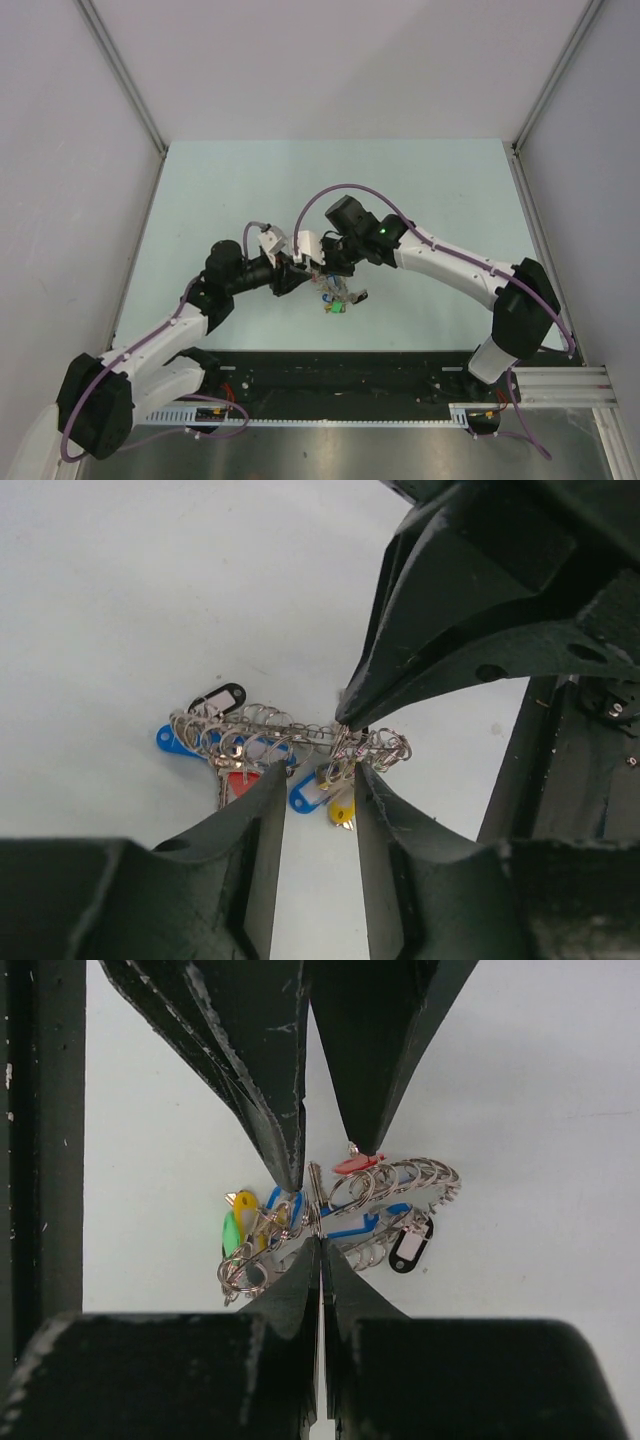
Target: Put the keys on the keyring
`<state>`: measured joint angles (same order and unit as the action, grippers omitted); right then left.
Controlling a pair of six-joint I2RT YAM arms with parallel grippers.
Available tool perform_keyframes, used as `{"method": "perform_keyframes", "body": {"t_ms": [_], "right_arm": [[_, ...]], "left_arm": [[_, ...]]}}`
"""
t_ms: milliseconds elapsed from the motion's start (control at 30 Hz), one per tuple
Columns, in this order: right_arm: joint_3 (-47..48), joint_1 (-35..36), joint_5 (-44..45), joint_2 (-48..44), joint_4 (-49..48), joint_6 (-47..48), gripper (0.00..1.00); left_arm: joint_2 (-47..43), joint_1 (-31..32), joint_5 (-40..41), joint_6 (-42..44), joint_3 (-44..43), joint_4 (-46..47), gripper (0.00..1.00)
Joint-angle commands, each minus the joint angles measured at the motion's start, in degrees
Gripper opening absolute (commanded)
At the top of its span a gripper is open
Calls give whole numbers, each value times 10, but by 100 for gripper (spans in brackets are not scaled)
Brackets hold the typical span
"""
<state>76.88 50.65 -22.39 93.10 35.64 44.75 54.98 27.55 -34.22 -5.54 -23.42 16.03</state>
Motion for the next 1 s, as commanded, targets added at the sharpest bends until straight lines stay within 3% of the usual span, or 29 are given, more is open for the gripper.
{"method": "perform_keyframes", "body": {"t_ms": [0, 167, 300, 500, 700, 967], "right_arm": [[0, -2, -27, -35, -30, 7, 0], [-6, -2, -33, -40, -36, 6, 0], [-16, -6, -33, -49, -49, -2, 0], [-31, -7, -36, -63, -67, -5, 0], [-45, -9, -36, -71, -74, -8, 0], [-53, -8, -38, -75, -81, -9, 0]], "left_arm": [[14, -2, -73, 78, -25, 12, 36], [39, -3, -97, 91, -24, 27, 38], [5, -22, -103, 71, 21, 125, 43], [10, -25, -128, 106, 24, 104, 48], [26, -32, -135, 105, 41, 160, 55], [65, -32, -168, 86, 29, 194, 50]]}}
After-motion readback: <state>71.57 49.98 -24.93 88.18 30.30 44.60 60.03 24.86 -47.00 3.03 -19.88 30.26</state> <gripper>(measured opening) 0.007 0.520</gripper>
